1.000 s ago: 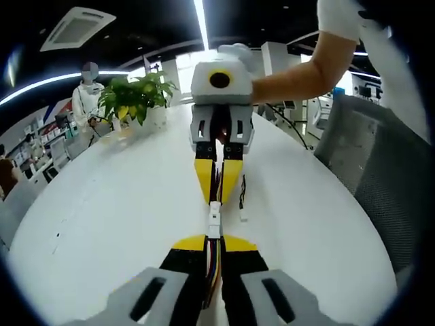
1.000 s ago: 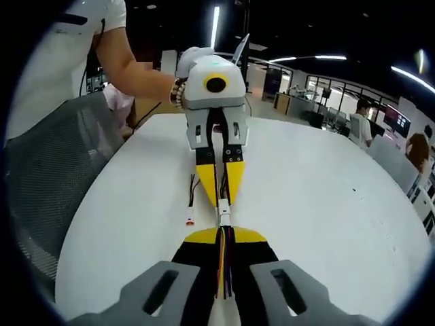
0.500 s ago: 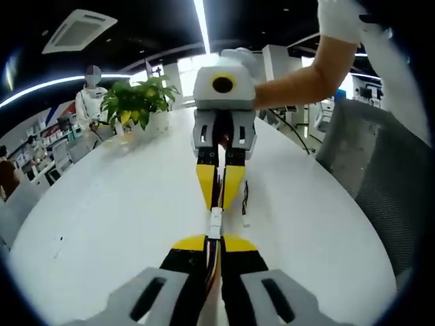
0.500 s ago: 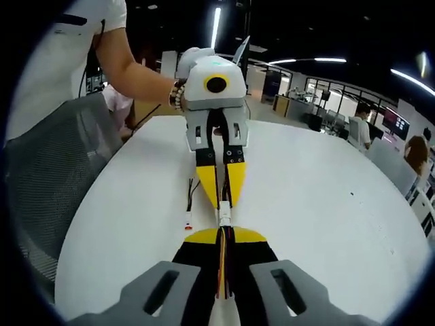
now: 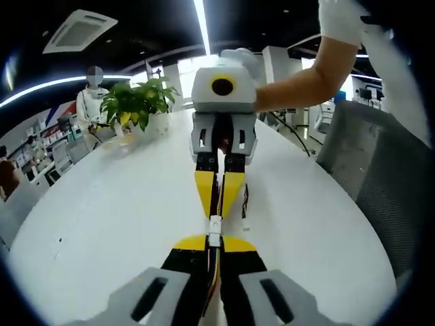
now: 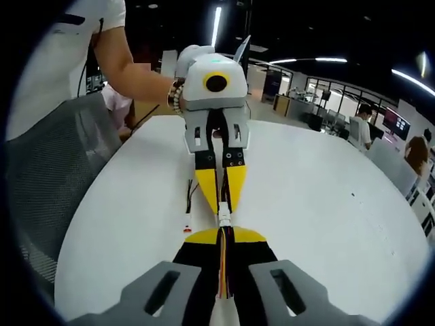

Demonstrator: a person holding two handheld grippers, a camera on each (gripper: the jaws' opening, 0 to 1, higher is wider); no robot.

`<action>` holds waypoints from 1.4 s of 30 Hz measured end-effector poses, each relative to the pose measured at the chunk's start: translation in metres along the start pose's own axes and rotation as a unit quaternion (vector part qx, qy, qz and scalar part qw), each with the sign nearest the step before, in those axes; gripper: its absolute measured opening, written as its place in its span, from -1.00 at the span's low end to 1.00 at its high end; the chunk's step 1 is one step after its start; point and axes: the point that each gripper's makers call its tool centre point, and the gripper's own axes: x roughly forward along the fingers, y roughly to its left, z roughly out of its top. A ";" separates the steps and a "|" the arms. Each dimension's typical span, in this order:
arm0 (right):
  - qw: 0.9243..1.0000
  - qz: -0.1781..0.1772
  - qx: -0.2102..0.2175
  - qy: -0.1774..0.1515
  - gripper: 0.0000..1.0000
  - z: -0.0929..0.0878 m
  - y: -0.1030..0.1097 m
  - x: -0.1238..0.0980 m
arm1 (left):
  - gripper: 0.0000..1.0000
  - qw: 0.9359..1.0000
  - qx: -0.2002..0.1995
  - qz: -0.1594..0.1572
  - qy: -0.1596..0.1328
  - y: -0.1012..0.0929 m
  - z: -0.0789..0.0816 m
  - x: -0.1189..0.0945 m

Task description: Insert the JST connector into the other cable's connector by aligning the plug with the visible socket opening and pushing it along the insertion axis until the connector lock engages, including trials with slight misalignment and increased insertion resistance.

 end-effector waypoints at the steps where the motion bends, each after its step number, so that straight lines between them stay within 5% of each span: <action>1: 1.000 -0.002 0.000 0.001 -0.99 -0.001 -0.001 0.000 | -1.00 1.000 0.001 0.001 0.000 0.001 0.000 0.000; 21: 1.000 -0.002 0.017 -0.002 -0.98 -0.011 -0.005 0.004 | -1.00 1.000 -0.009 -0.006 -0.003 0.007 -0.010 0.008; 31: 1.000 0.001 0.006 0.018 -0.95 -0.037 -0.013 0.015 | -0.99 1.000 -0.014 -0.007 0.025 0.006 -0.025 0.028; 42: 0.999 -0.006 0.025 0.026 -0.92 -0.051 -0.021 0.018 | -0.93 0.999 -0.037 0.006 0.033 0.015 -0.035 0.028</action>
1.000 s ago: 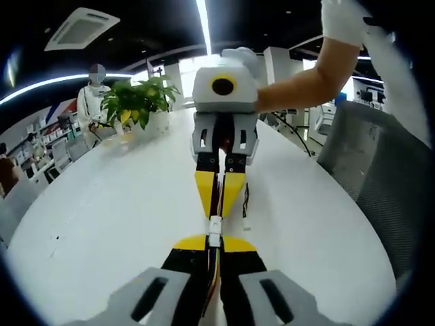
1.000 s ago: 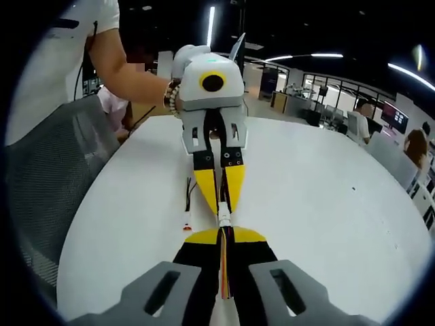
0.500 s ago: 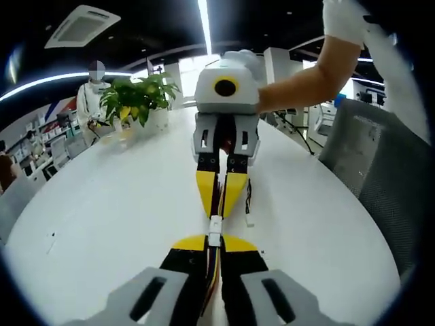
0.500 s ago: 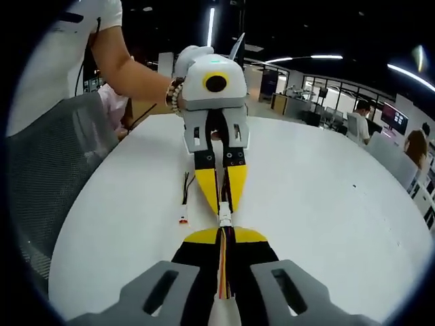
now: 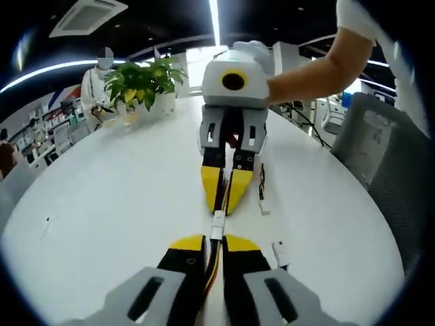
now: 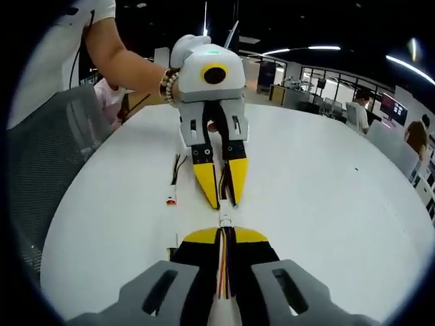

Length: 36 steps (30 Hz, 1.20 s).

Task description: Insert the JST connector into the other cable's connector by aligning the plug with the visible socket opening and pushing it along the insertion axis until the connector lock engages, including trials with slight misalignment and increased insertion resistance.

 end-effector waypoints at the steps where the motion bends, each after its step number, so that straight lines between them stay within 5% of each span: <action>1: 1.000 0.000 0.001 0.000 -0.92 0.001 0.001 0.000 | -0.92 1.000 -0.003 0.001 0.000 0.001 0.000 0.000; 12: 1.000 -0.020 0.022 -0.004 -0.80 0.004 0.000 -0.001 | -0.86 1.000 -0.011 0.006 -0.007 0.005 -0.002 0.000; 15: 0.999 -0.022 0.034 -0.007 -0.78 0.004 0.000 -0.001 | -0.57 0.999 -0.045 0.030 -0.003 0.012 -0.003 0.000; 19: 0.999 -0.028 0.038 -0.009 -0.74 0.005 0.000 -0.001 | -0.60 0.998 -0.048 0.026 -0.013 0.010 -0.003 0.000; 22: 0.998 -0.034 0.044 -0.007 -0.71 0.005 0.000 -0.001 | -0.56 0.997 -0.053 0.055 -0.010 0.018 -0.005 -0.004; 29: 0.998 -0.050 0.049 -0.004 -0.72 0.008 0.000 -0.012 | -0.52 0.993 -0.068 0.086 -0.044 0.029 0.011 -0.025; 36: 0.997 -0.056 0.058 -0.017 -0.73 0.016 0.009 -0.025 | -0.46 0.992 -0.063 0.089 -0.058 0.009 0.026 -0.036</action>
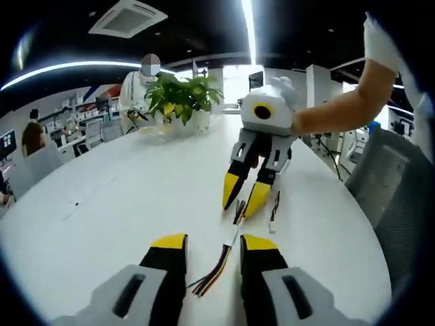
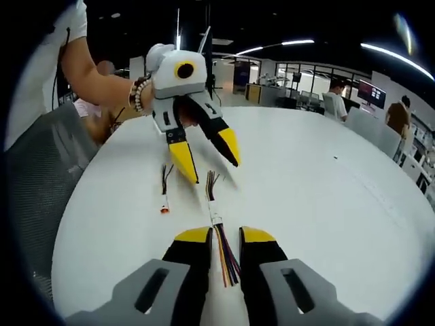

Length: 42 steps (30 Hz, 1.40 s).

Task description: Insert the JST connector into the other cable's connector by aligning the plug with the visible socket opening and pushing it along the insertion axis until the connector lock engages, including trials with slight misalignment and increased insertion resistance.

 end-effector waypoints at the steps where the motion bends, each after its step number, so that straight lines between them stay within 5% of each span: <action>1: 1.000 0.000 -0.001 -0.001 -0.74 0.001 0.003 -0.002 | -0.42 1.000 -0.001 0.002 0.001 -0.002 -0.001 -0.002; 13: 1.000 0.013 0.009 -0.005 -0.73 -0.003 0.036 -0.013 | -0.33 1.000 -0.015 -0.013 -0.013 -0.039 -0.009 -0.014; 18: 1.000 0.020 0.009 0.005 -0.73 -0.013 0.046 -0.009 | -0.33 1.000 -0.010 -0.017 0.007 -0.047 -0.021 -0.013; 30: 1.000 0.005 0.010 0.003 -0.77 -0.021 0.045 -0.004 | -0.45 0.999 -0.046 -0.012 0.010 -0.050 -0.038 -0.009; 35: 1.000 0.001 0.024 -0.007 -0.78 -0.024 0.042 -0.004 | -0.48 0.996 -0.082 -0.024 -0.015 -0.052 -0.036 -0.007; 42: 0.999 -0.004 0.025 -0.021 -0.87 -0.027 0.037 -0.003 | -0.59 0.997 -0.076 -0.031 -0.009 -0.052 -0.042 -0.005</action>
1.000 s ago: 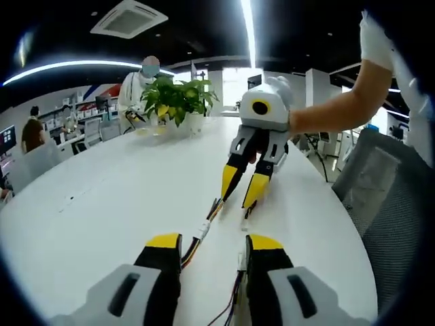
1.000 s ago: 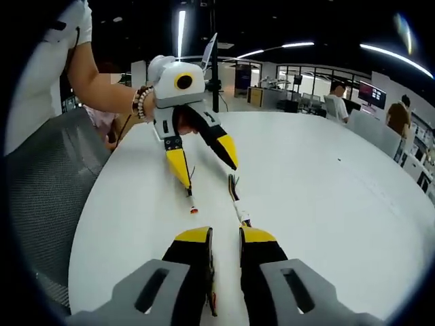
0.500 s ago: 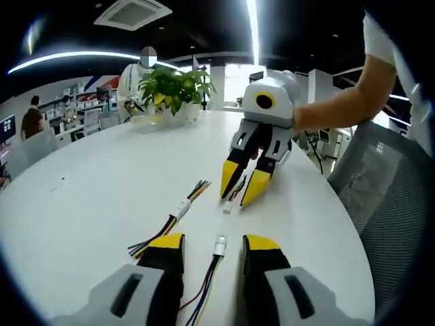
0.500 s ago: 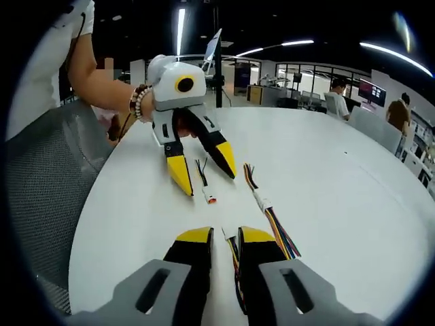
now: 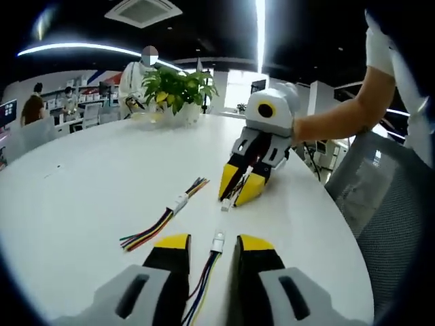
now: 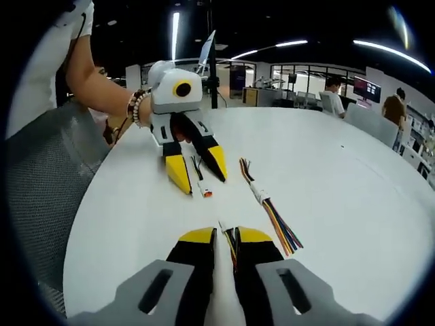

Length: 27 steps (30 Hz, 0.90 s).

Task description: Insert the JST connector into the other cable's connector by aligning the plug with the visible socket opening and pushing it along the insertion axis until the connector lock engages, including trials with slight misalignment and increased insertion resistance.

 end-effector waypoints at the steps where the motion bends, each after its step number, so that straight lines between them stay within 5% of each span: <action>1: 1.000 -0.001 -0.006 -0.005 -0.90 0.000 0.000 0.000 | -0.60 1.000 -0.001 -0.003 -0.003 0.001 0.001 0.000; 14: 0.999 0.003 -0.006 -0.036 -0.91 0.001 0.002 -0.001 | -0.99 0.999 0.044 -0.030 -0.001 -0.003 -0.003 -0.002; 23: 0.999 0.006 0.008 -0.047 -0.94 0.002 0.004 0.000 | -1.00 0.998 0.049 -0.048 -0.009 -0.003 -0.001 0.002; 27: 0.996 0.007 0.048 -0.075 -0.95 0.003 0.004 -0.002 | -1.00 0.997 0.045 -0.055 -0.014 -0.003 -0.001 0.004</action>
